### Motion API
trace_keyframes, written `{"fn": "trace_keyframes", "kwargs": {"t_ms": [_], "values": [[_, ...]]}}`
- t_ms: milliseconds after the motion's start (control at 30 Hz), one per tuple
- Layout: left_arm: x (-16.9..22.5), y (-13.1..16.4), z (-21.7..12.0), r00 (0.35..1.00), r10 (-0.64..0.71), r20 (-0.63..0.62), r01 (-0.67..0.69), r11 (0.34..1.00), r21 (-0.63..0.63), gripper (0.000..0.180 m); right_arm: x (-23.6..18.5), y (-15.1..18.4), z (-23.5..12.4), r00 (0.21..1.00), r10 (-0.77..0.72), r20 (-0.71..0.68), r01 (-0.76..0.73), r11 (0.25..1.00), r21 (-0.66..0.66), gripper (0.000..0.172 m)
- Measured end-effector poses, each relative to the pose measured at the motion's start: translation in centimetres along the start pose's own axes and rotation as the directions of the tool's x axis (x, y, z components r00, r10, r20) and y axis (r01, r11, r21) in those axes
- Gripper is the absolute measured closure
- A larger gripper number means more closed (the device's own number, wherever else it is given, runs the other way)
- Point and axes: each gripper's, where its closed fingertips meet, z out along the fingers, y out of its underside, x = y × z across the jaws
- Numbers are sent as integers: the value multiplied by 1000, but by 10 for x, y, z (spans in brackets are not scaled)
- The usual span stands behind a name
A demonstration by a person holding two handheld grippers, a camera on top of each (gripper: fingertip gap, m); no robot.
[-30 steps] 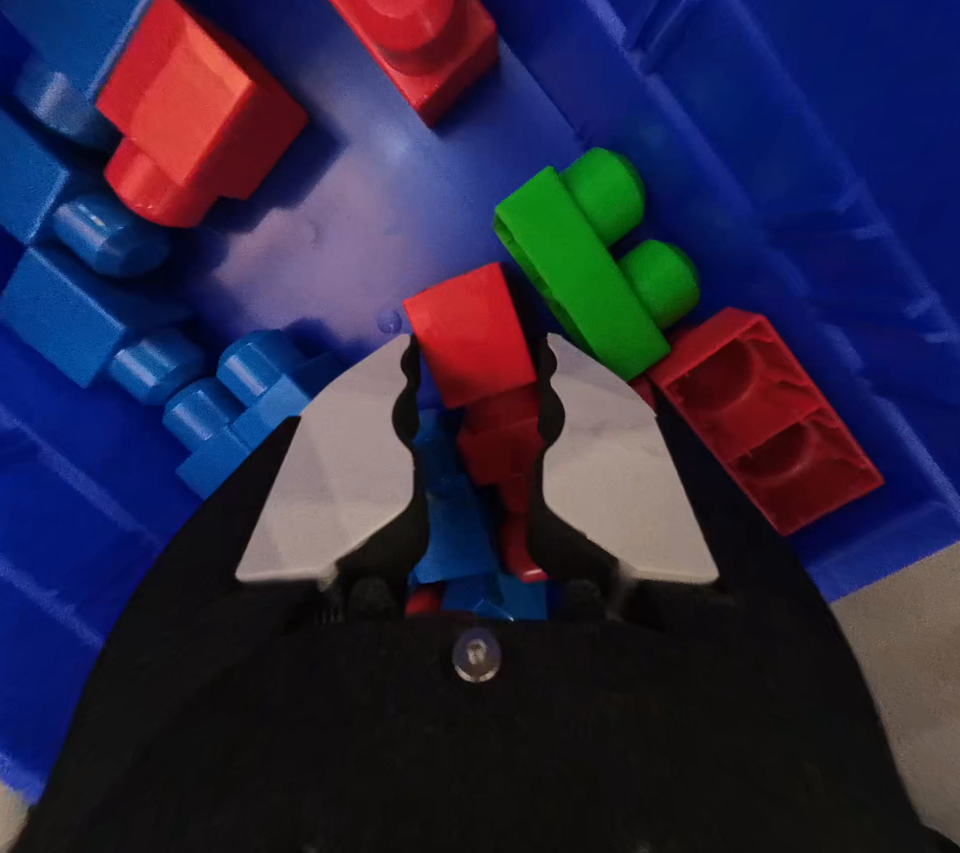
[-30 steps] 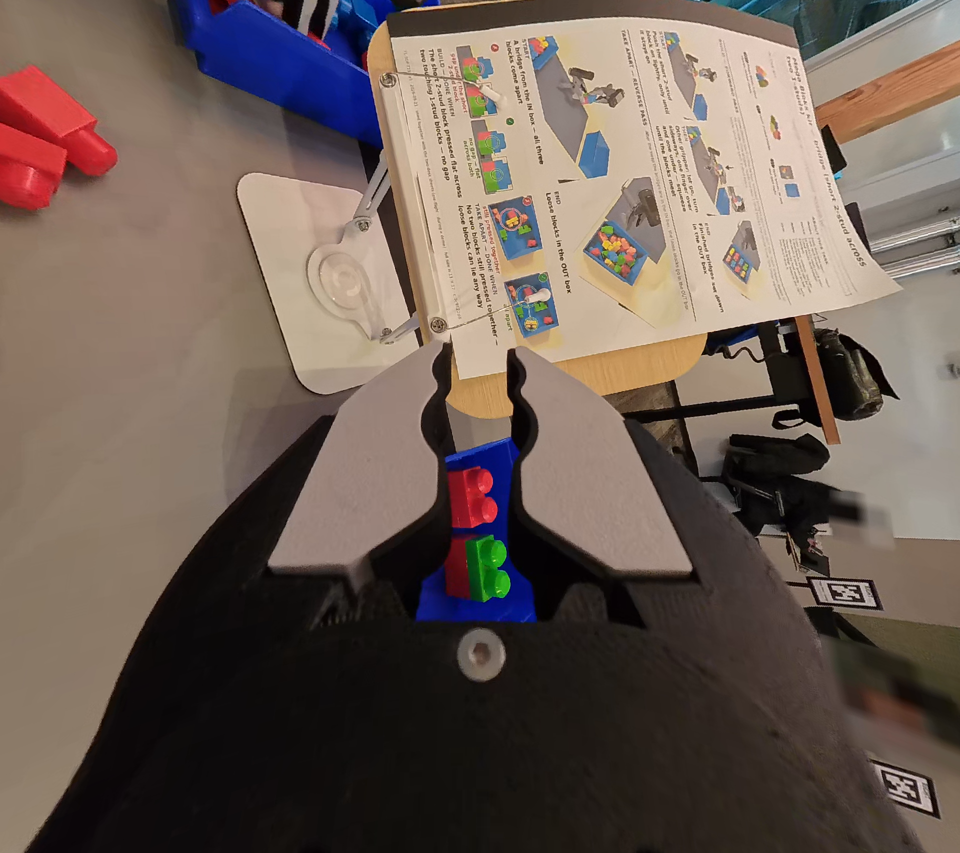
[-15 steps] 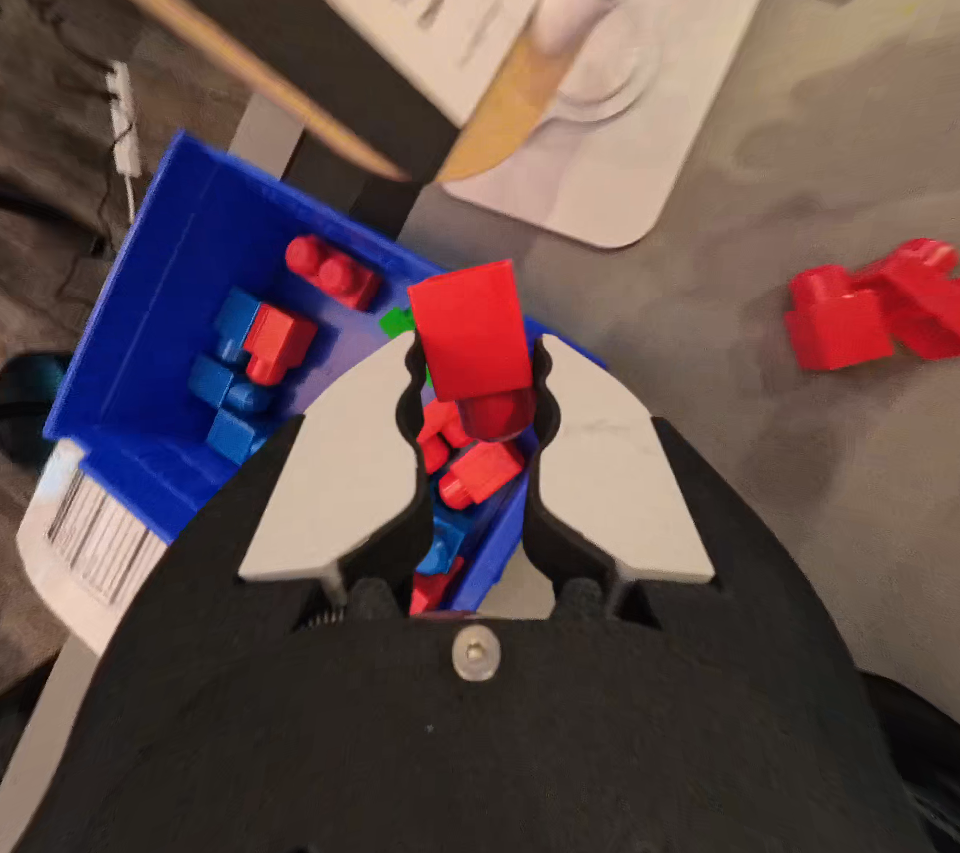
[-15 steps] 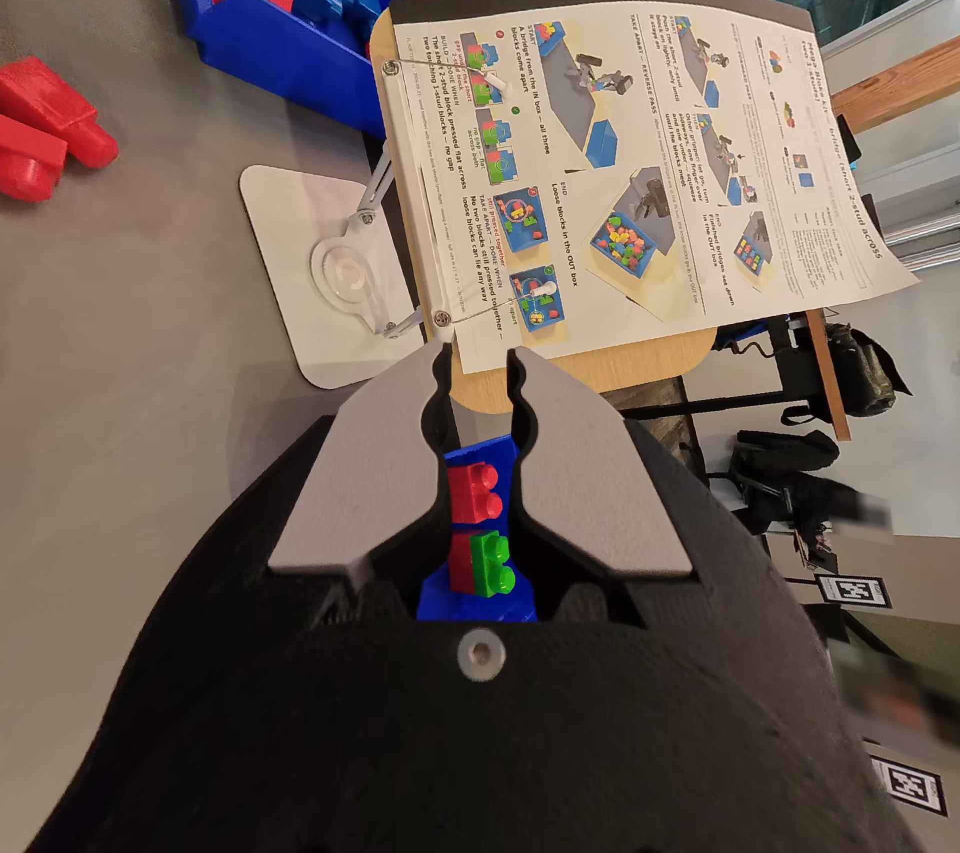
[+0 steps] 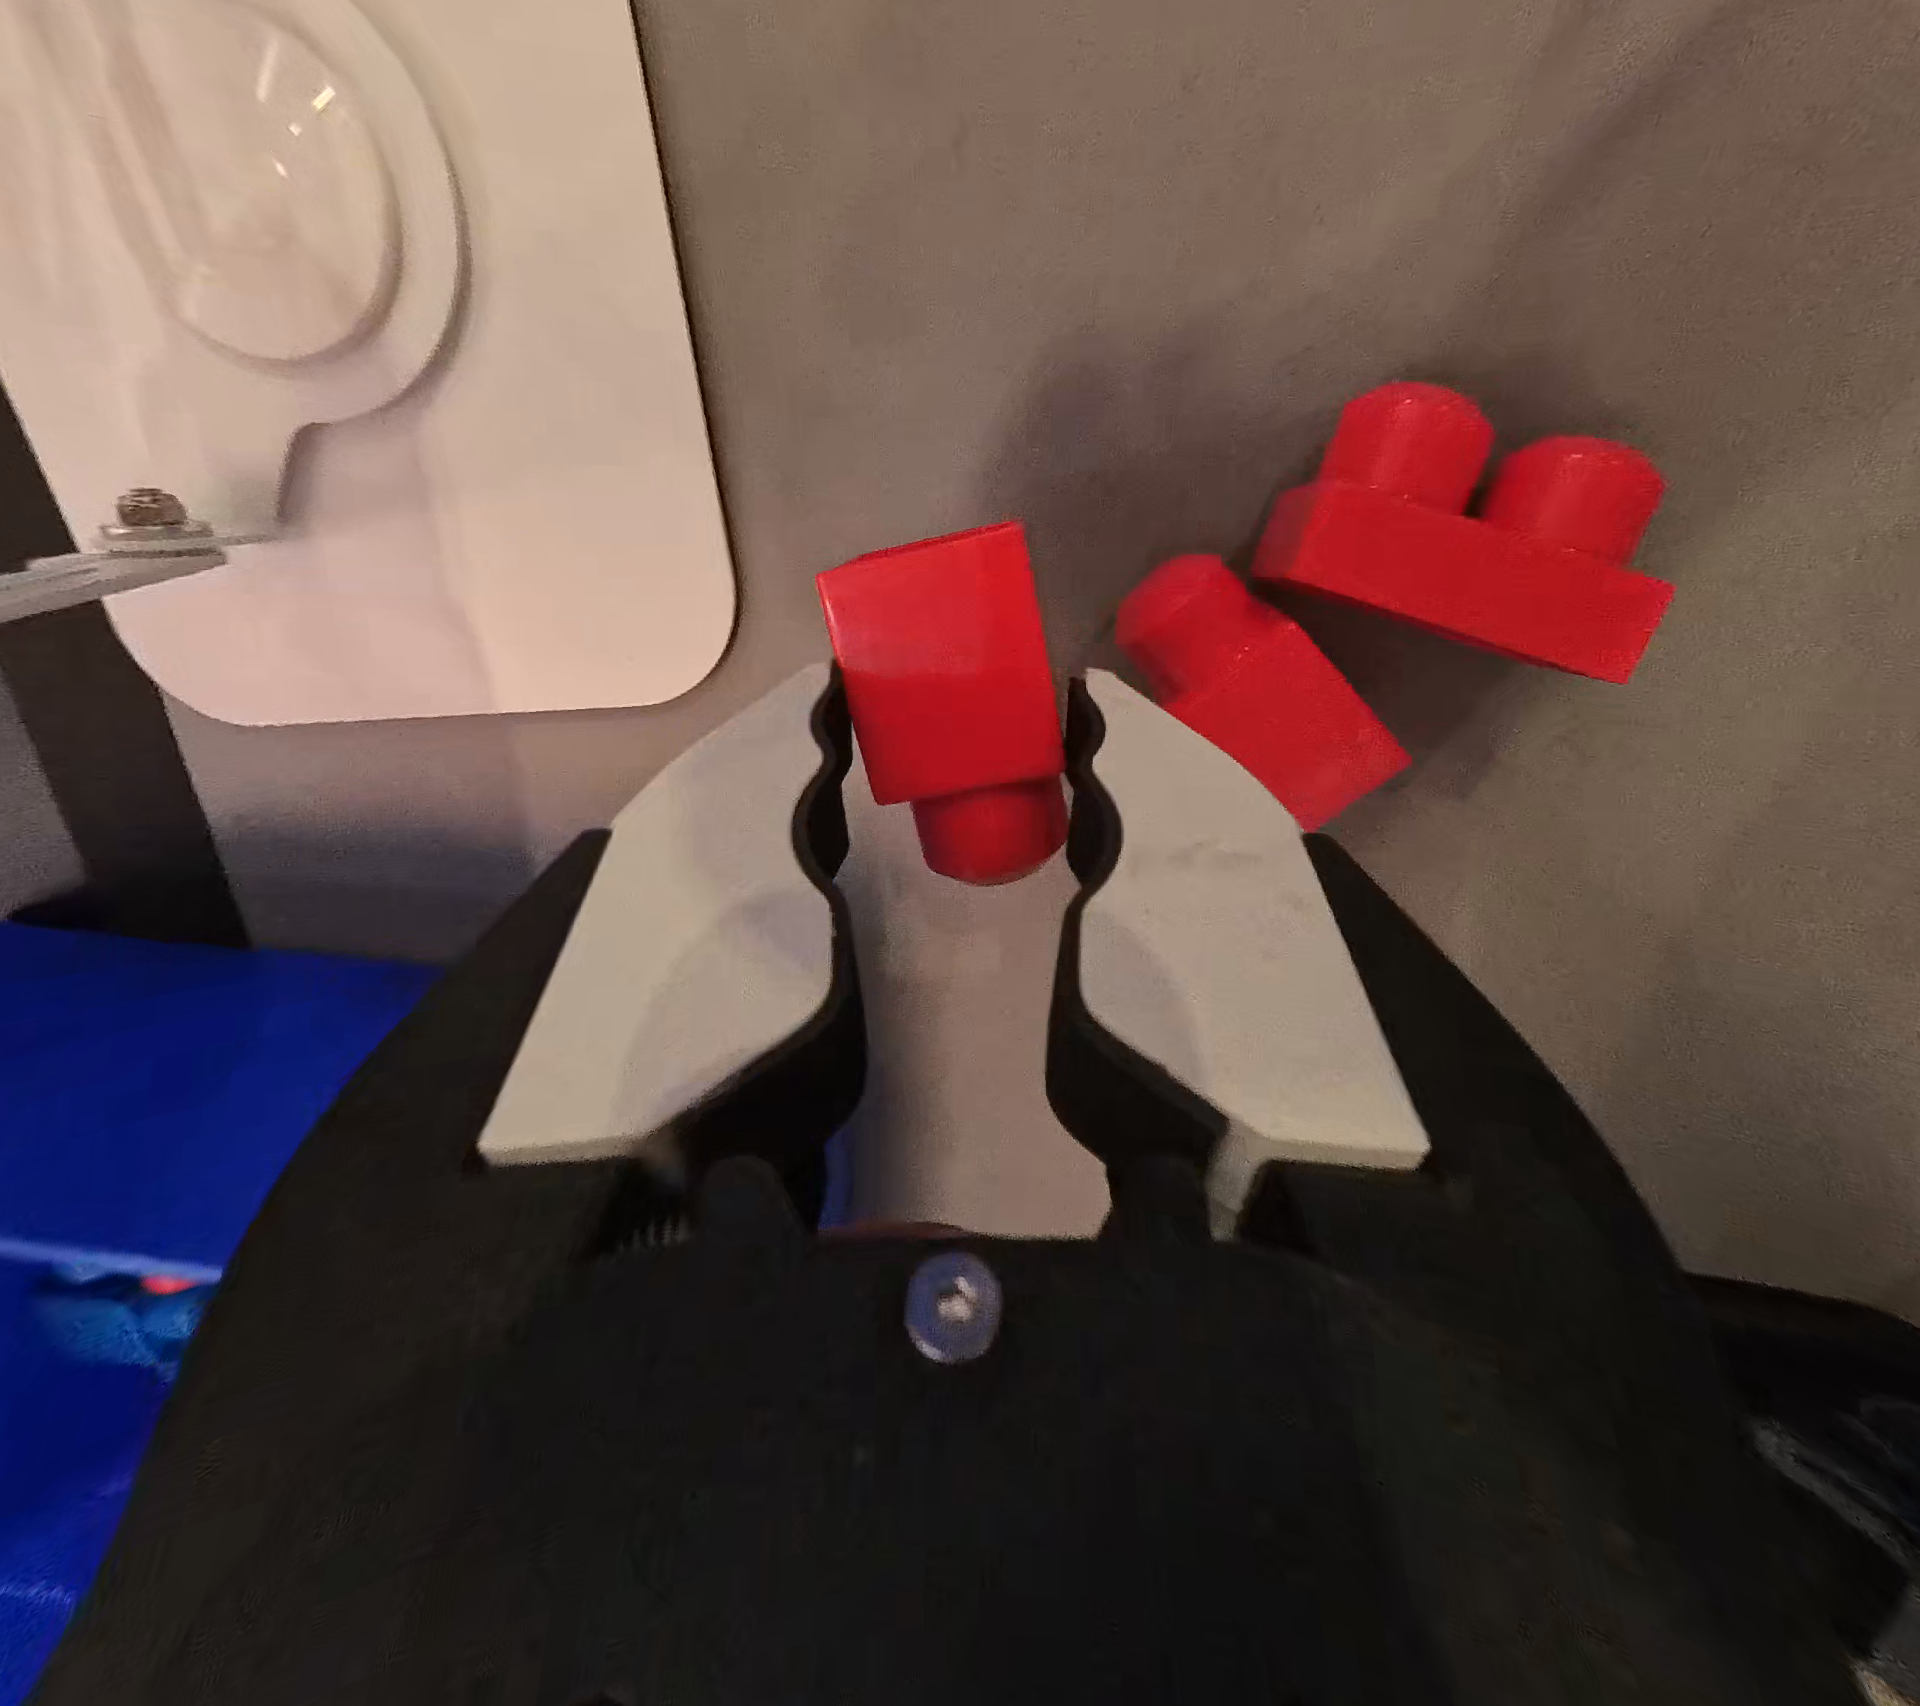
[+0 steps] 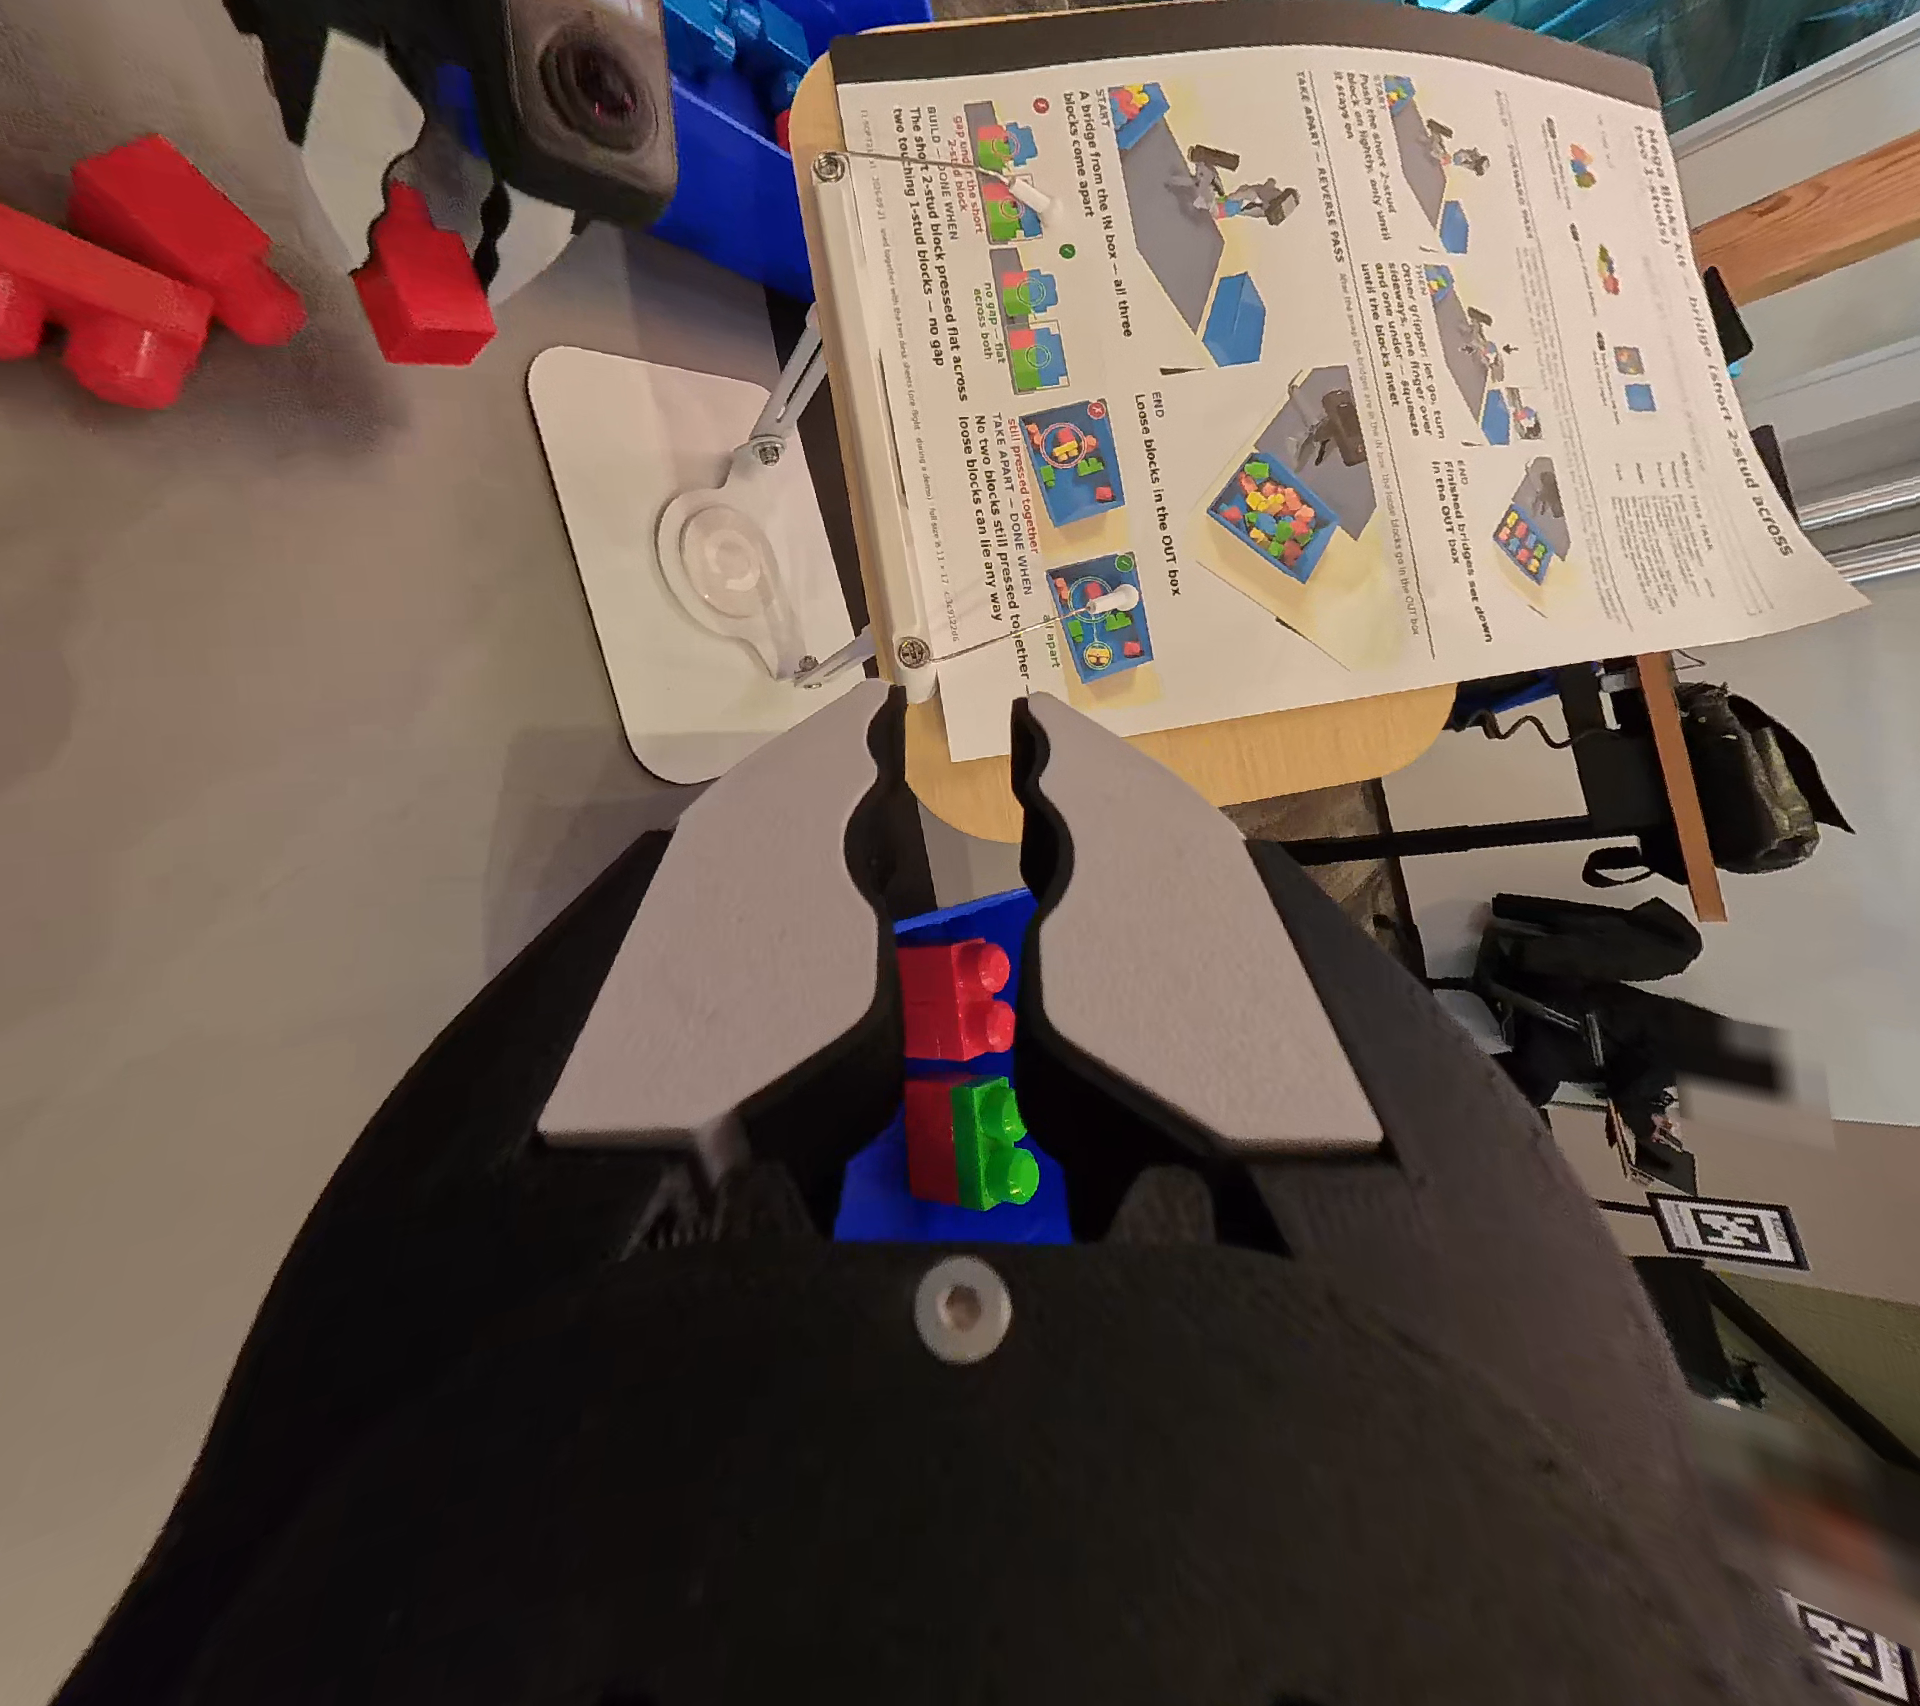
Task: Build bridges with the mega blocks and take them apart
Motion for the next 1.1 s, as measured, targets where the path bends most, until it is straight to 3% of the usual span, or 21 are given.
{"fn": "trace_keyframes", "kwargs": {"t_ms": [67,200,267,333,533,633,767,867,1100], "values": [[7,6,12,997,-3,-76,1,1000,-26,141,1,1,-1,1000,2,-2,-2,1000,0,152],[8,17,25,995,-31,-98,22,996,-87,139,0,1,-1,1000,2,2,-2,1000,-2,153],[0,15,19,997,-47,-54,43,997,-62,118,0,1,-1,1000,2,1,-2,1000,-2,153],[-2,14,7,998,-39,-40,37,999,-33,117,-1,-1,-2,1000,3,7,-3,1000,4,153],[46,-9,-24,971,235,-51,-232,971,65,110,-10,-7,6,999,-9,46,9,1000,8,153],[69,-15,-12,937,345,-54,-344,938,30,107,-16,-9,10,997,-12,79,11,1000,15,152],[84,-8,10,925,370,-91,-375,926,-45,98,-21,-7,14,994,-5,109,5,1000,-1,152],[88,-3,25,919,378,-117,-388,918,-83,102,-22,-4,16,993,-2,115,3,1000,-15,152],[97,-30,35,921,373,-111,-378,926,-18,107,-20,-3,12,994,2,107,0,1000,-16,153]]}}
